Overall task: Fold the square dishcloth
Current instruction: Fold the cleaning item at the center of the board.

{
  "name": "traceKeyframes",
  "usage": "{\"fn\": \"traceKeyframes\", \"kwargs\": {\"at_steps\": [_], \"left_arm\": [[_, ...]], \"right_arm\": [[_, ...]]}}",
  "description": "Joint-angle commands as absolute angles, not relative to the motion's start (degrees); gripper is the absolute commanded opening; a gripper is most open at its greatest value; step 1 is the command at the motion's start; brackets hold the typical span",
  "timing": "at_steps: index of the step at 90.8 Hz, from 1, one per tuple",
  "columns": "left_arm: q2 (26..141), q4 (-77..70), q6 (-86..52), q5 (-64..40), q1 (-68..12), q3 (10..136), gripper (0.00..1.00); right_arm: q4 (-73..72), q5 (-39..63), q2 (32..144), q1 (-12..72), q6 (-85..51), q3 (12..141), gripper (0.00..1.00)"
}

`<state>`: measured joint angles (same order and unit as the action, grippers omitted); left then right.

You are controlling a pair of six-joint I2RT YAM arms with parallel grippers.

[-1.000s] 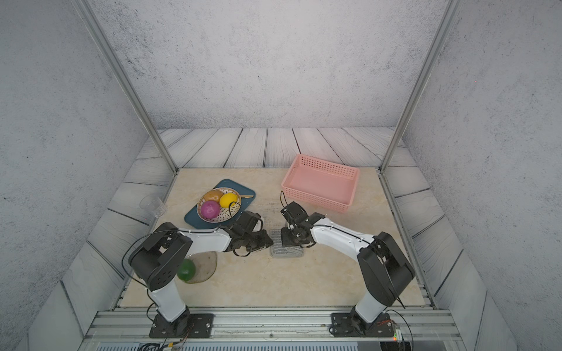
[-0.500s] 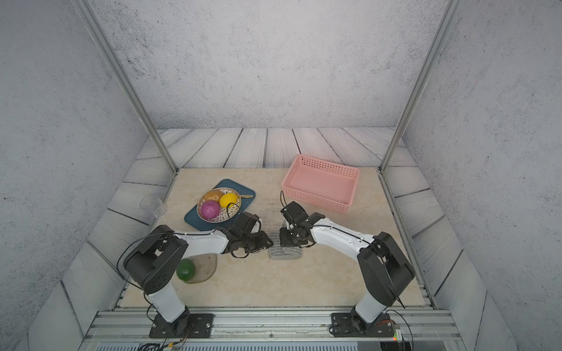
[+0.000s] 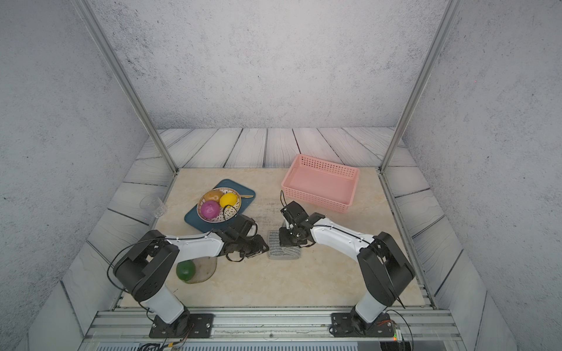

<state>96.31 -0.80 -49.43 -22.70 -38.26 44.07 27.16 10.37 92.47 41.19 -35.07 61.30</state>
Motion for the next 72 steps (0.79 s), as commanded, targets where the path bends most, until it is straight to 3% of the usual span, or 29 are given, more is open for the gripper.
{"fn": "traceKeyframes", "kwargs": {"at_steps": [1, 27, 72], "left_arm": [[99.83, 0.66, -49.41, -24.16, -38.06, 42.63, 0.33], [100.35, -0.61, -49.88, -24.62, -38.06, 42.11, 0.22], [99.78, -2.06, -51.50, -24.37, -38.23, 41.22, 0.20]], "right_arm": [[26.97, 12.26, 92.59, 41.54, -36.01, 60.66, 0.00], [24.52, 15.50, 93.99, 42.32, -37.04, 60.21, 0.00], [23.88, 17.29, 97.32, 43.04, -38.50, 61.03, 0.00]]}}
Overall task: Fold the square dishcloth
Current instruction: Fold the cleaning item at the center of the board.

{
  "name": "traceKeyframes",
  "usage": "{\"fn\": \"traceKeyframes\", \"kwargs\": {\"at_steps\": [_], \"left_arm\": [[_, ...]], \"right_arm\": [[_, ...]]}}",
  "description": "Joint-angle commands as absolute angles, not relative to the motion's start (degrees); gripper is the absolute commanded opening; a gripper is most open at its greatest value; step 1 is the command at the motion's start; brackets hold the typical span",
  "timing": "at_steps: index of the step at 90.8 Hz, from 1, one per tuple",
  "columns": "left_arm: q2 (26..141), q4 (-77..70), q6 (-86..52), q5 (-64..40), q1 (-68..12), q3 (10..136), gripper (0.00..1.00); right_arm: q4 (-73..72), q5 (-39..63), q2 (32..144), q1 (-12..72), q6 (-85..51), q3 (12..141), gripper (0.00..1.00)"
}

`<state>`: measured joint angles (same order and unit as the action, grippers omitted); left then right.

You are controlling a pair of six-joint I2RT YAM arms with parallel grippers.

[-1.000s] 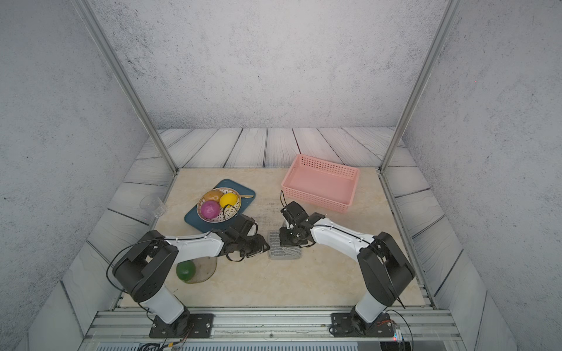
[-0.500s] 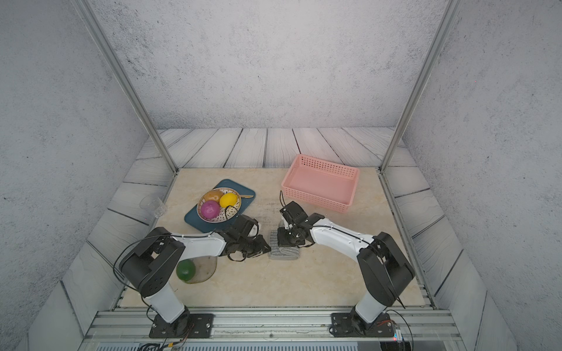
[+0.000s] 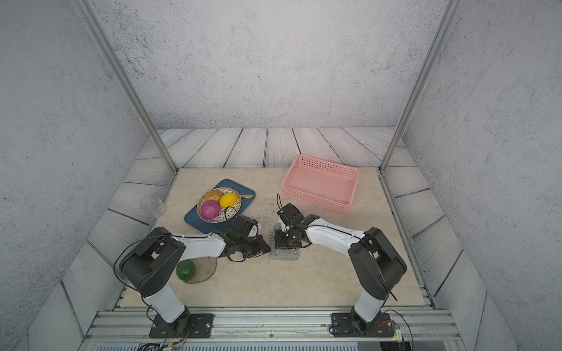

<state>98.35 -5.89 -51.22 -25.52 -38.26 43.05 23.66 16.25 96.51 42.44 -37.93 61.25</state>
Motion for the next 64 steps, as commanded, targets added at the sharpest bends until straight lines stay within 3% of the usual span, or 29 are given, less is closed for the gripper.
{"fn": "traceKeyframes", "kwargs": {"at_steps": [1, 64], "left_arm": [[99.77, -2.08, -51.50, -24.40, -38.23, 41.22, 0.20], [100.12, -2.03, -51.28, -24.51, -38.76, 41.66, 0.18]], "right_arm": [[23.85, 17.30, 97.39, 43.05, -38.50, 61.05, 0.00], [23.99, 17.50, 101.00, 44.03, -38.85, 63.82, 0.00]]}}
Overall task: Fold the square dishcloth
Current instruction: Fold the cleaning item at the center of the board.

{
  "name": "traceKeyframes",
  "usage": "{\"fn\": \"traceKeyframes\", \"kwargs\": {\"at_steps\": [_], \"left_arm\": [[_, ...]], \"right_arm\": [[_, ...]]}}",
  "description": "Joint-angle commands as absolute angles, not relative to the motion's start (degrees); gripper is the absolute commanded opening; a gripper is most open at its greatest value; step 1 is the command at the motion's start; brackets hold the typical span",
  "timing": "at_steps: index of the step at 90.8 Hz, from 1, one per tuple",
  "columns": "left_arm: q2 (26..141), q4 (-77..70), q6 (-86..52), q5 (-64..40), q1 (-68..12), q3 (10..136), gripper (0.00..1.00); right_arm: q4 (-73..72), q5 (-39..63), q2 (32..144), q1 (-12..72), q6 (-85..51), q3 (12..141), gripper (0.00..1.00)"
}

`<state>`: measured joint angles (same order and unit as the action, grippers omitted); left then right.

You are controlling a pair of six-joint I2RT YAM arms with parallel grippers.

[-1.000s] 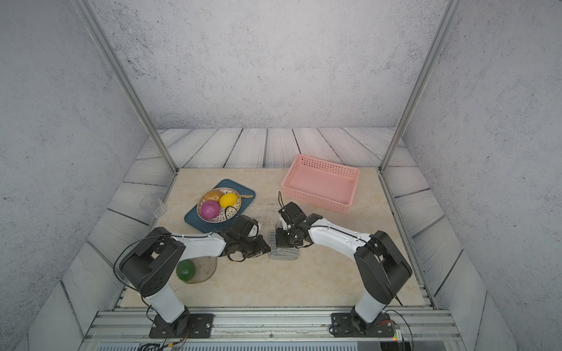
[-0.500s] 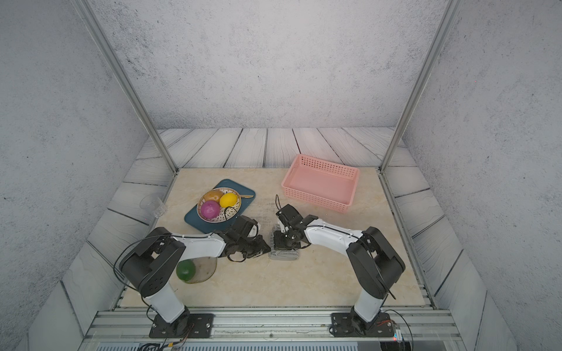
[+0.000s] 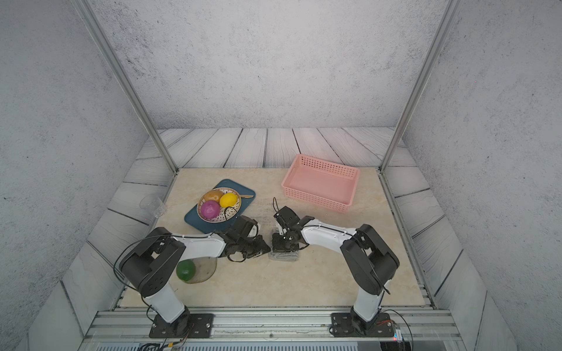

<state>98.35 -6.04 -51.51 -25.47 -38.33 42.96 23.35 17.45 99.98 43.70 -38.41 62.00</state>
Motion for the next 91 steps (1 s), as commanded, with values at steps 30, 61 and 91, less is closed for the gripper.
{"fn": "traceKeyframes", "kwargs": {"at_steps": [30, 61, 91], "left_arm": [[100.28, -2.04, -51.24, -24.44, -38.94, 41.83, 0.17], [100.34, -1.76, -51.33, -24.22, -39.02, 41.92, 0.17], [99.48, -1.22, -51.17, -23.61, -39.02, 41.92, 0.17]], "right_arm": [[24.03, 17.83, 102.43, 44.19, -38.69, 64.69, 0.00], [24.06, 18.75, 102.95, 44.63, -37.80, 64.70, 0.14], [22.89, 20.51, 97.76, 44.96, -35.03, 64.43, 0.25]]}}
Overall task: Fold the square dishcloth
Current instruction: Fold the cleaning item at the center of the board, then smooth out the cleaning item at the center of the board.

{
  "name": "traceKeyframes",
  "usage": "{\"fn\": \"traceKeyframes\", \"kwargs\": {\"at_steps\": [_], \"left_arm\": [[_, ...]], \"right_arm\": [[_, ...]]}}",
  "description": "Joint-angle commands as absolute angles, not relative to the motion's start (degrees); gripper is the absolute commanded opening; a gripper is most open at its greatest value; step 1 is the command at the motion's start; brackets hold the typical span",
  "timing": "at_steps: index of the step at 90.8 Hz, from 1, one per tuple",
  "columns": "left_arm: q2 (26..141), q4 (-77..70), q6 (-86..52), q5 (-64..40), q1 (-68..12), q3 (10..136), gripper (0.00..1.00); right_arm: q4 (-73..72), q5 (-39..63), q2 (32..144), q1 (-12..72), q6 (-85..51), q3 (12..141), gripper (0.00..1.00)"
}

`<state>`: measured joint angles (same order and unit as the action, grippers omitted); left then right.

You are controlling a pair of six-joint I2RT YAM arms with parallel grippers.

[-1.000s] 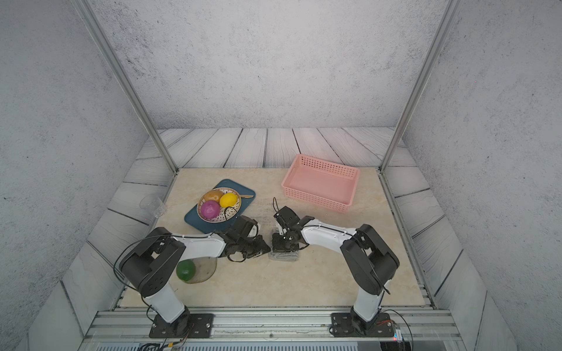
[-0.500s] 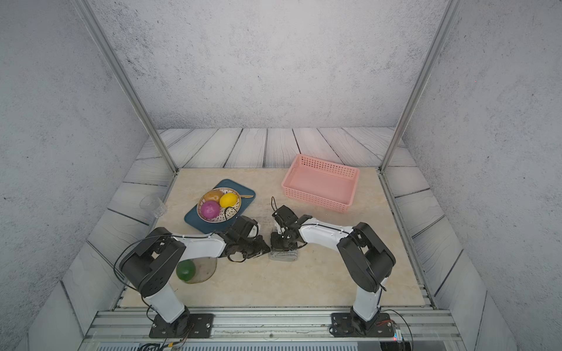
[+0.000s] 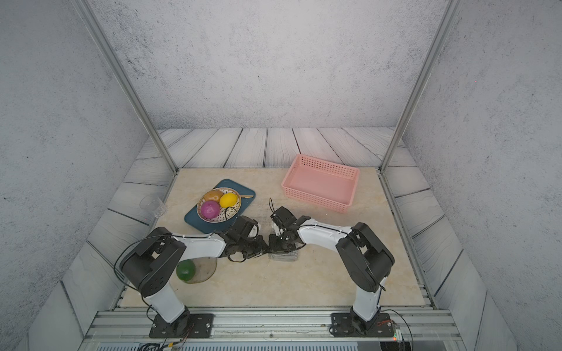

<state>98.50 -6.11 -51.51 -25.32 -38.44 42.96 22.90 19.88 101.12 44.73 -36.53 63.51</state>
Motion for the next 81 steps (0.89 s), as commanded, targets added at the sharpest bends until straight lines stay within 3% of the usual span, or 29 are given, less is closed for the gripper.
{"fn": "traceKeyframes", "kwargs": {"at_steps": [1, 25, 50, 81], "left_arm": [[99.40, -1.14, -51.16, -23.54, -39.02, 41.88, 0.17], [96.65, 0.92, -50.72, -21.33, -39.02, 41.74, 0.19], [92.32, 4.94, -49.55, -16.08, -39.02, 41.48, 0.31], [83.09, 14.70, -41.03, -3.43, -41.42, 46.24, 0.30]], "right_arm": [[22.92, 20.45, 97.57, 44.98, -35.01, 64.38, 0.25], [24.77, 13.35, 91.39, 44.89, -35.31, 62.08, 0.25], [25.17, 4.55, 82.67, 44.82, -36.69, 55.46, 0.22], [25.66, 2.17, 81.60, 44.82, -38.58, 49.62, 0.17]]}}
